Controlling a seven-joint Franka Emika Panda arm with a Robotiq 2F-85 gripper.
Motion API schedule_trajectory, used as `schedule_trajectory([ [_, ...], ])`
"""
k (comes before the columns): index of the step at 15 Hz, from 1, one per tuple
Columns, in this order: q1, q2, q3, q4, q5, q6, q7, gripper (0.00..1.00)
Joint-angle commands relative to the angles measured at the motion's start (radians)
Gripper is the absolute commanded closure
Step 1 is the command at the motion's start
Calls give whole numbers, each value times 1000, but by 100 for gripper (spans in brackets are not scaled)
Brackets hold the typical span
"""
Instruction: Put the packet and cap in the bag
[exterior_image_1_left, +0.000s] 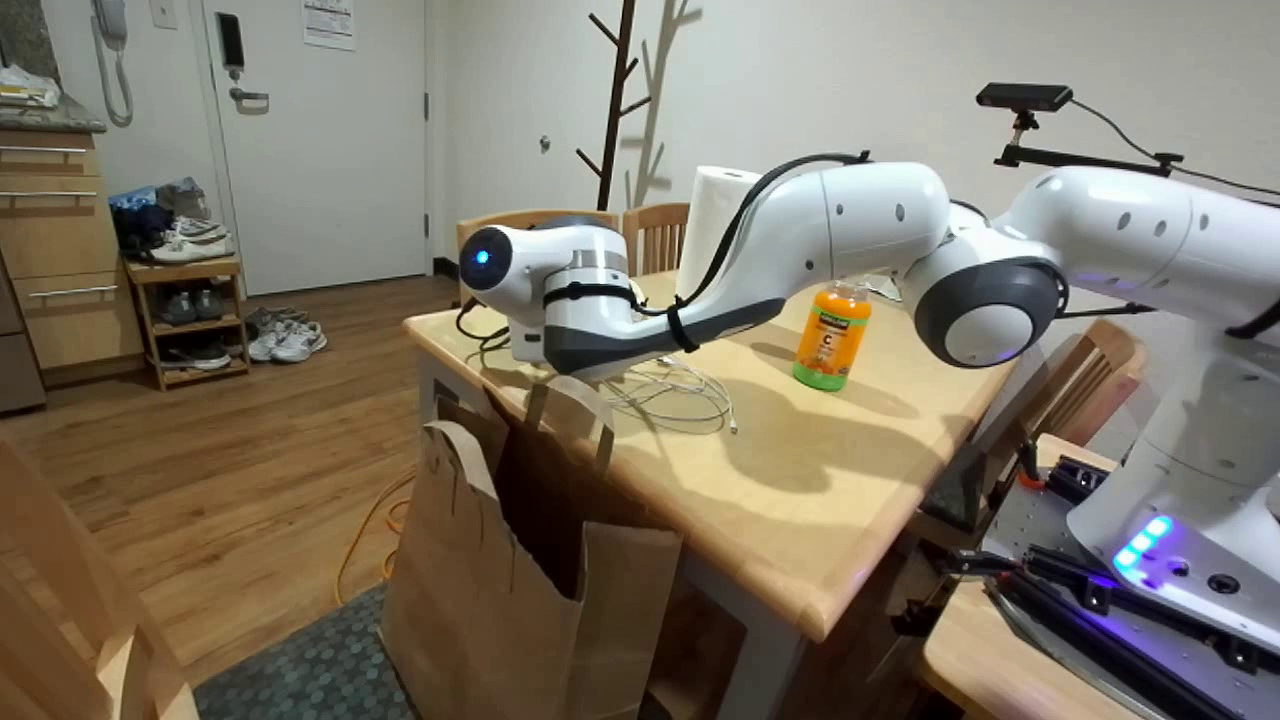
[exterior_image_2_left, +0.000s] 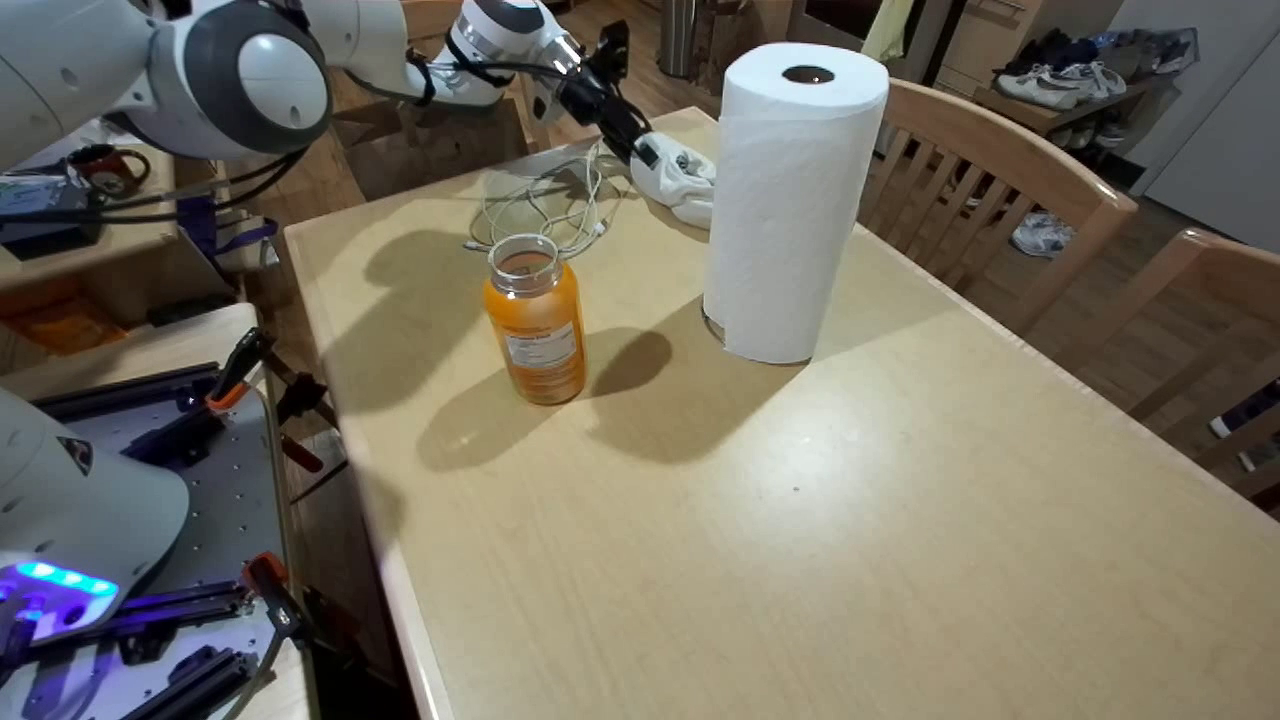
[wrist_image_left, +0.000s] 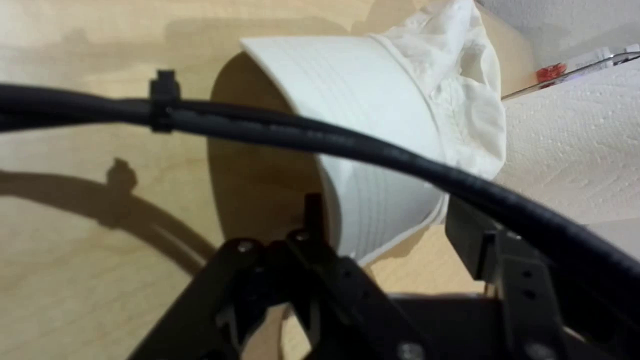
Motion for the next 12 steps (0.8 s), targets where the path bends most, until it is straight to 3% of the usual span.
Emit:
schedule_trajectory([
  [1,-11,0,23,11,-10,-12,28,67],
  [5,-10,-3,33,89,17,-55,16,90],
  [8,8,-30,44,156,38,-86,12,99],
  [12,77,-158,30,105,30,-65,43,94],
])
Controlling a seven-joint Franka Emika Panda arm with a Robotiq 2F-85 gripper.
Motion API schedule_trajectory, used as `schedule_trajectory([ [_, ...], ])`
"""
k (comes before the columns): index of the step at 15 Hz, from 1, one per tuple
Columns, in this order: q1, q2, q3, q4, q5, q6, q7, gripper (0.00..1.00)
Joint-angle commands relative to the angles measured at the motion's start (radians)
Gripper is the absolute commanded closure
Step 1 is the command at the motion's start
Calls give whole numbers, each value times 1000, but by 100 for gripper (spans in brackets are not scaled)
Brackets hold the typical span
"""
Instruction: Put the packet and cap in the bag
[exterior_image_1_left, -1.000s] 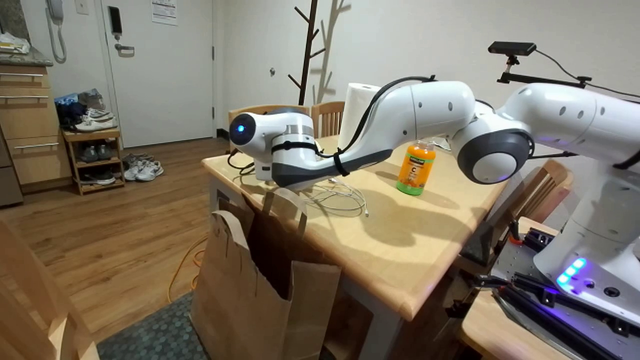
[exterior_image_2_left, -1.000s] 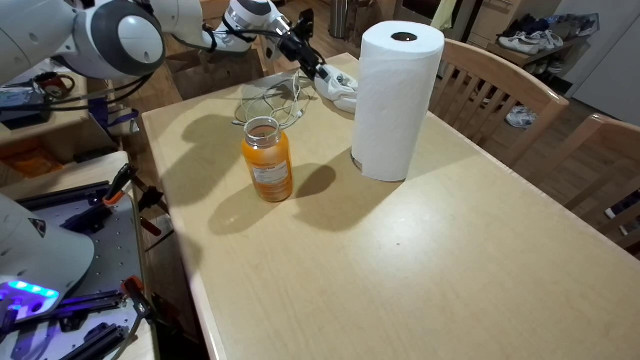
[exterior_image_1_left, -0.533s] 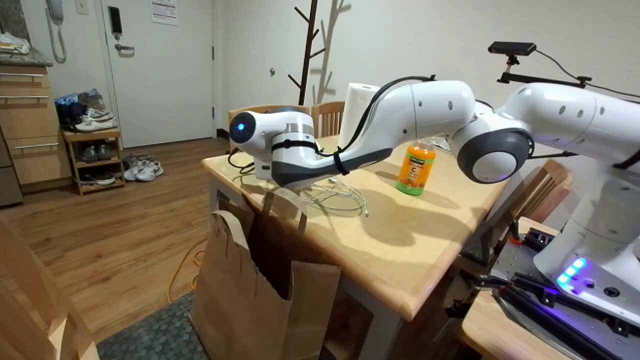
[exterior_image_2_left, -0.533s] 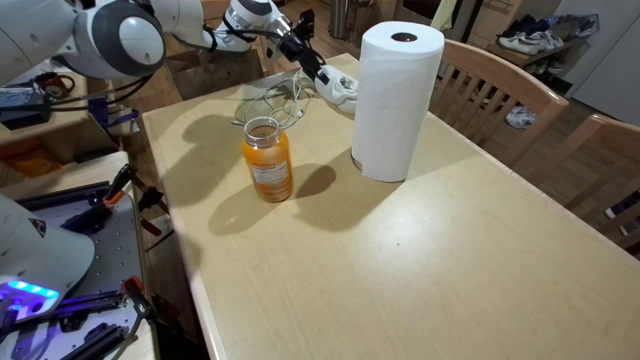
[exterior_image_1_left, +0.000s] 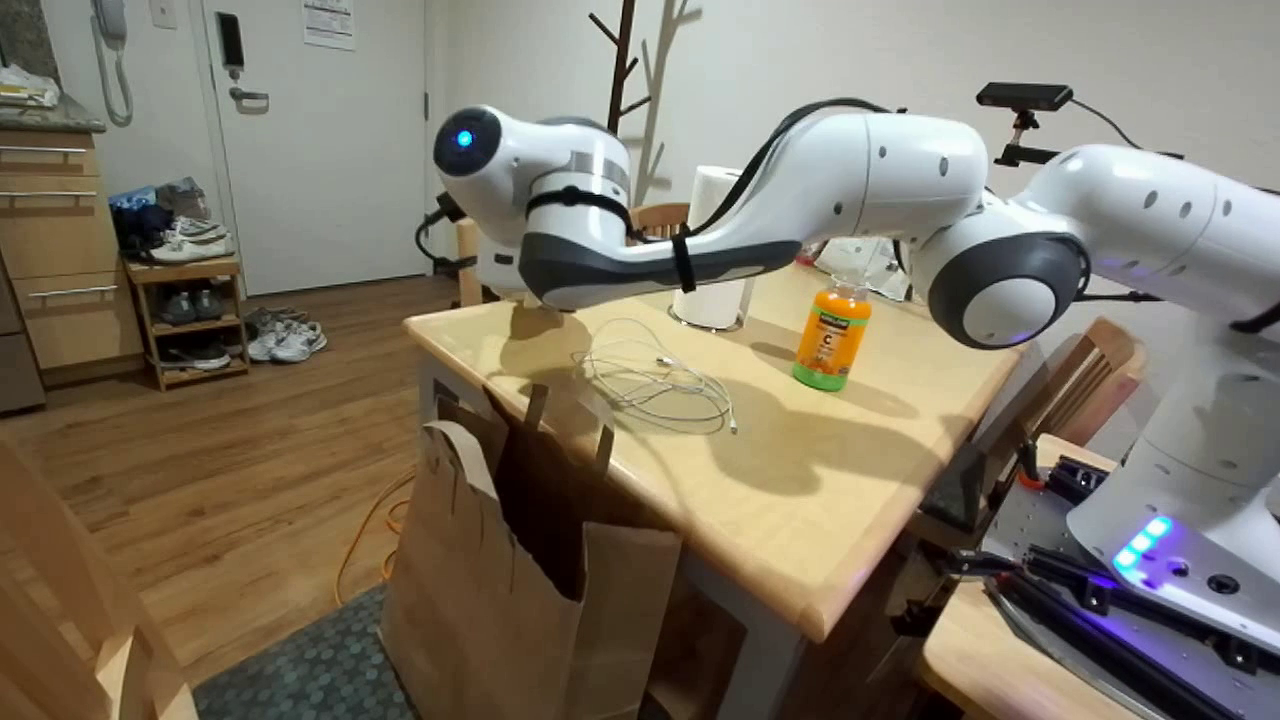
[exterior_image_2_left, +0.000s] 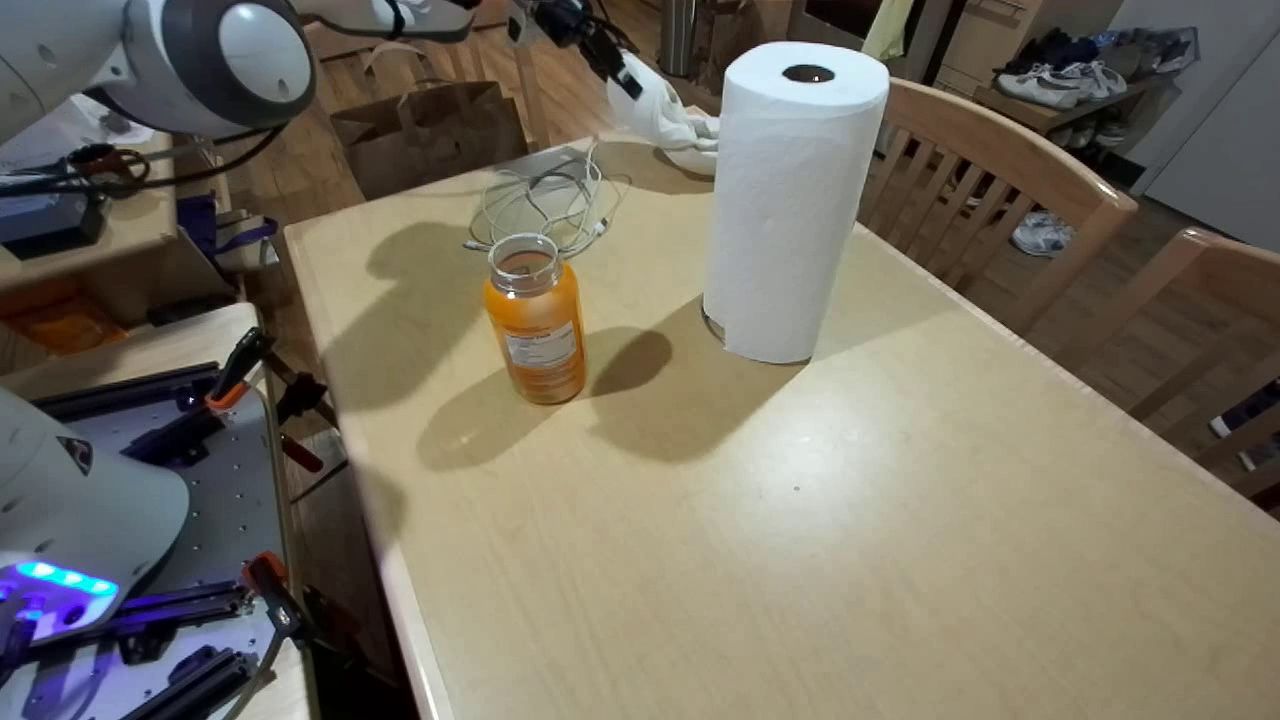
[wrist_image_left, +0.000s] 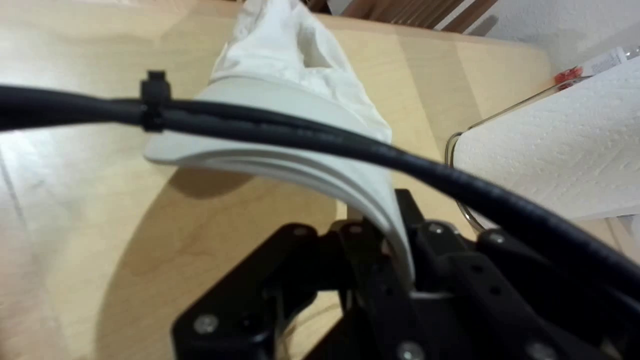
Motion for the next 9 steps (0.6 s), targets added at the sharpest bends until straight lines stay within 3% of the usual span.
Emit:
schedule_trajectory([
  [1,62,-108,-1,-18,15,-7,30,94],
  [8,228,-291,-13,-20,1,-47,72,94],
  [9,201,-269,-11,-45,2,-4,46,92],
])
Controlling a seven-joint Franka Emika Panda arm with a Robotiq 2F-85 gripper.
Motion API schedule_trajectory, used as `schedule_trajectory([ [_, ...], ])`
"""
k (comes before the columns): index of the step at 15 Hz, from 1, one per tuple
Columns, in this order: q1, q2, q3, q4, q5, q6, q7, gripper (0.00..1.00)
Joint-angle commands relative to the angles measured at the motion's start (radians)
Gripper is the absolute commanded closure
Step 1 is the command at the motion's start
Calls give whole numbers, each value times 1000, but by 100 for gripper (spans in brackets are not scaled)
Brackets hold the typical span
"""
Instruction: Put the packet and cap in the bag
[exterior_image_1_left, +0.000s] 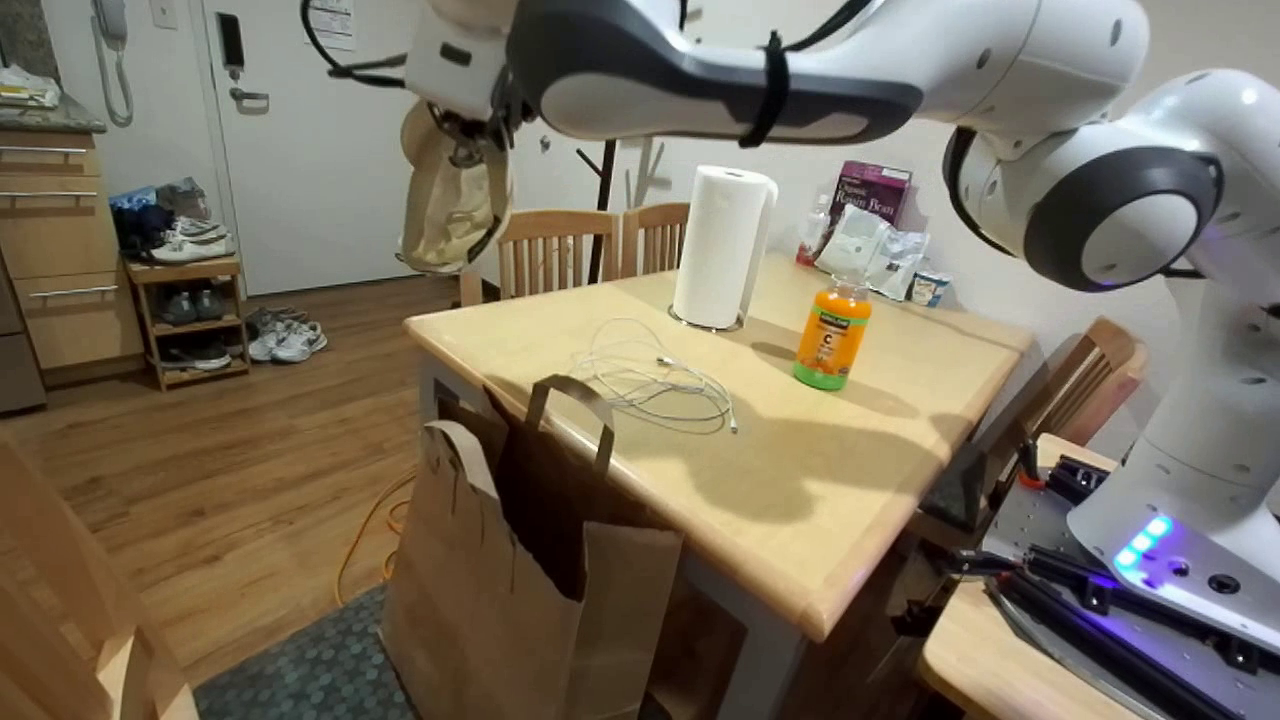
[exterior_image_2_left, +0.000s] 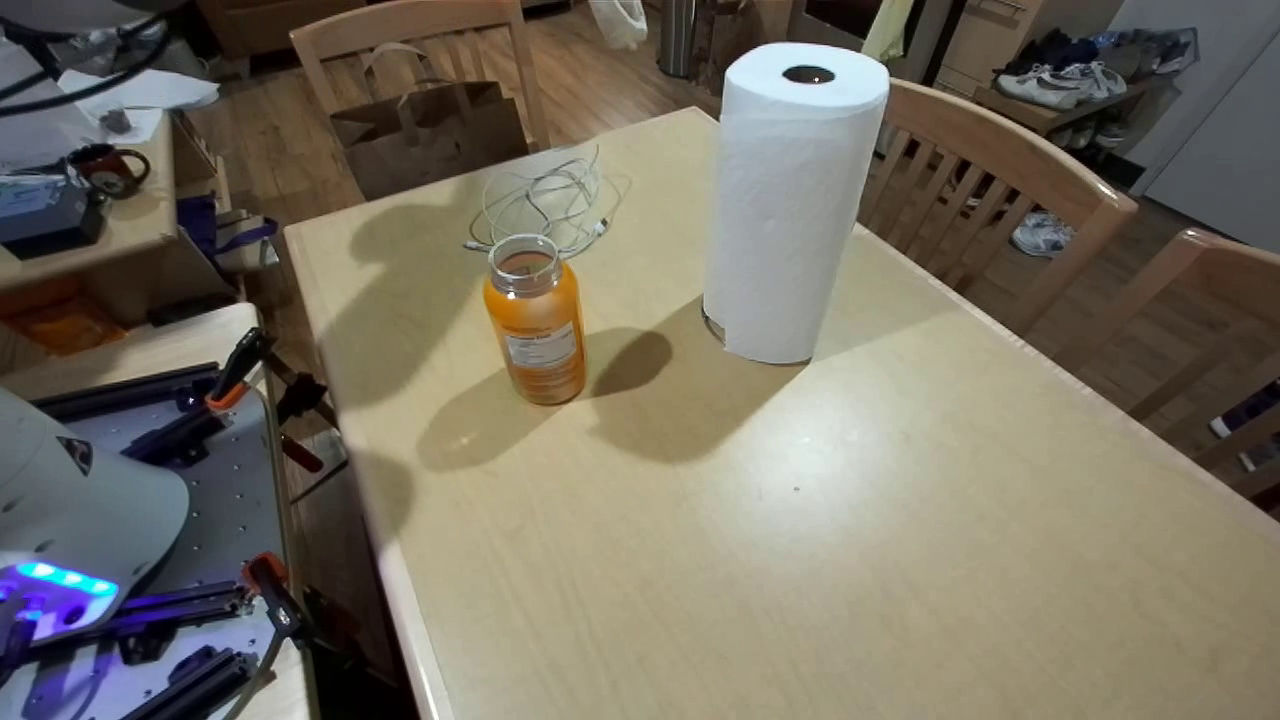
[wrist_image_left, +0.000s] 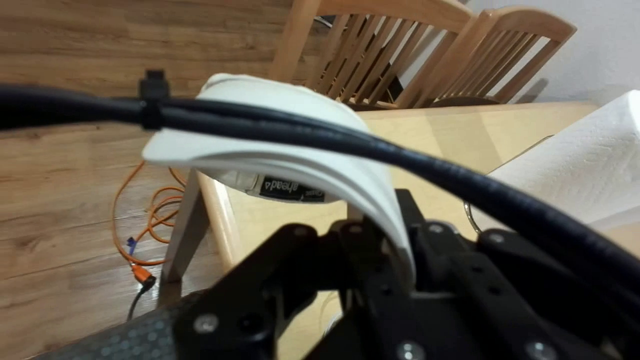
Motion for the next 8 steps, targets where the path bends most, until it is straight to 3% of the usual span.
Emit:
schedule_trajectory([
  [1,27,-47,-4,-47,1,-1,19,92],
  [3,46,-68,-4,-48,1,-17,22,94],
  [6,23,-92,77,-61,91,15,-25,94],
  [8,47,-112,76,-56,115,-50,-36,94],
])
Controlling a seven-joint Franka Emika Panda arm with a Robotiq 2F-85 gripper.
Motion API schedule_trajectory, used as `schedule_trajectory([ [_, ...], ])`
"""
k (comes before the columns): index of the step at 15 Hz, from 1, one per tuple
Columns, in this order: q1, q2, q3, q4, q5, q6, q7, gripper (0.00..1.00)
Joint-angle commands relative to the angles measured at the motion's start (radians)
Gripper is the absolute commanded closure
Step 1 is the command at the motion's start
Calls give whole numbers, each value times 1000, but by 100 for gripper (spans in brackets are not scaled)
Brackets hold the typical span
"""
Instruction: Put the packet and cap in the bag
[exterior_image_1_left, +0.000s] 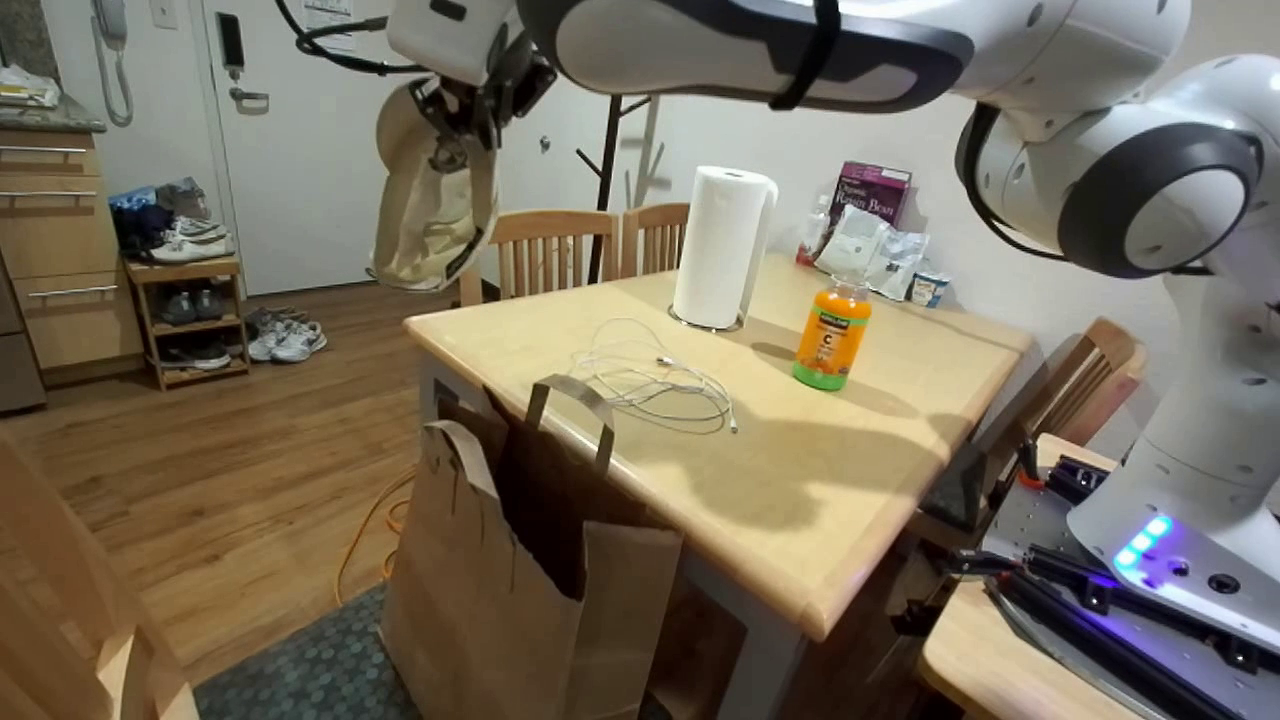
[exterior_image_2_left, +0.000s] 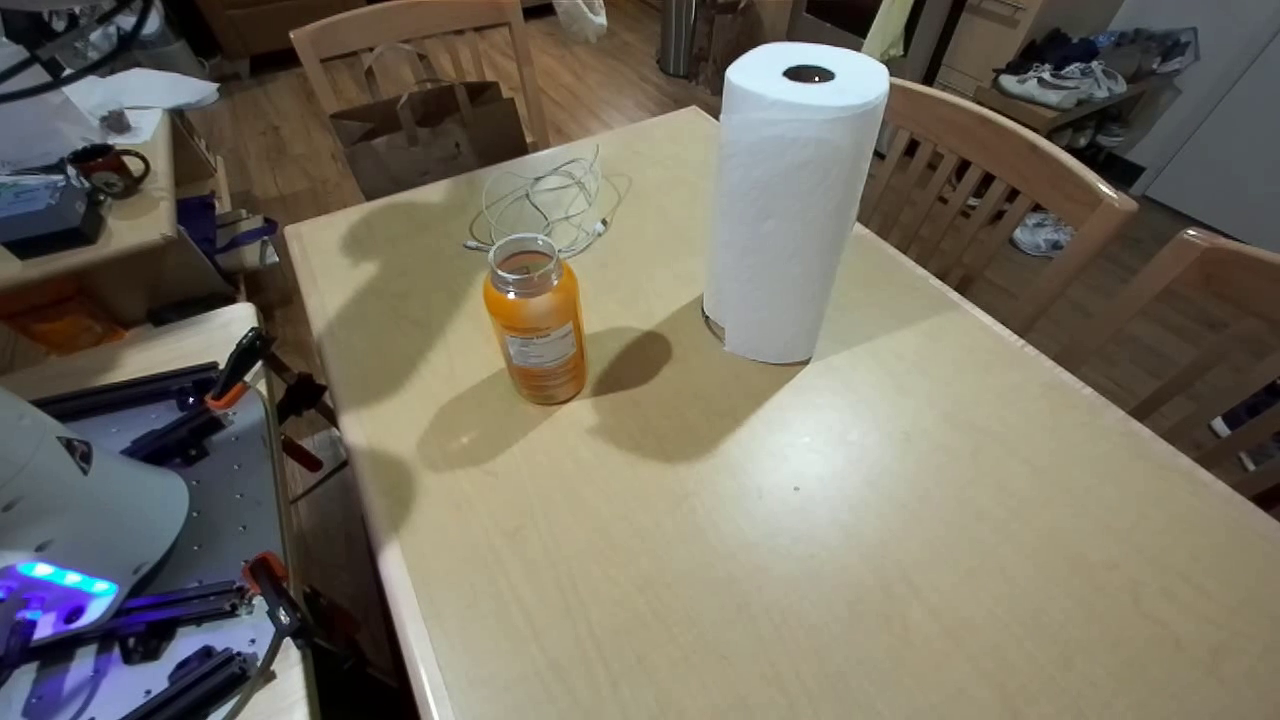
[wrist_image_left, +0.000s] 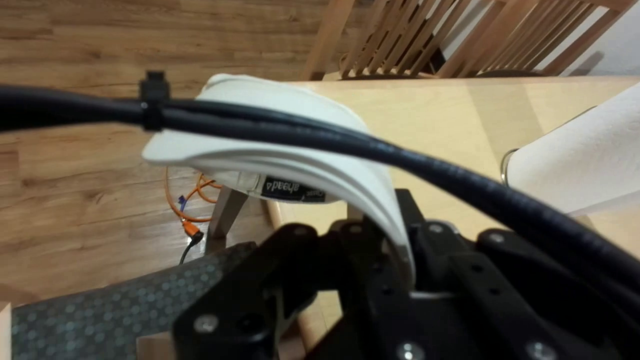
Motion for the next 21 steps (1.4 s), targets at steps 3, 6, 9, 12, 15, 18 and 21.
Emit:
schedule_trajectory([
  [3,70,-114,8,-54,56,-208,-23,95],
  [6,126,-152,5,-51,48,-358,0,95],
  [9,169,-152,32,-49,64,-382,-13,95],
  [12,180,-116,22,3,56,-375,-13,92],
  [15,191,-92,21,15,56,-378,-16,92],
  [18,186,-98,26,9,64,-395,-27,95],
  [21,196,-147,67,-11,136,-429,-18,95],
])
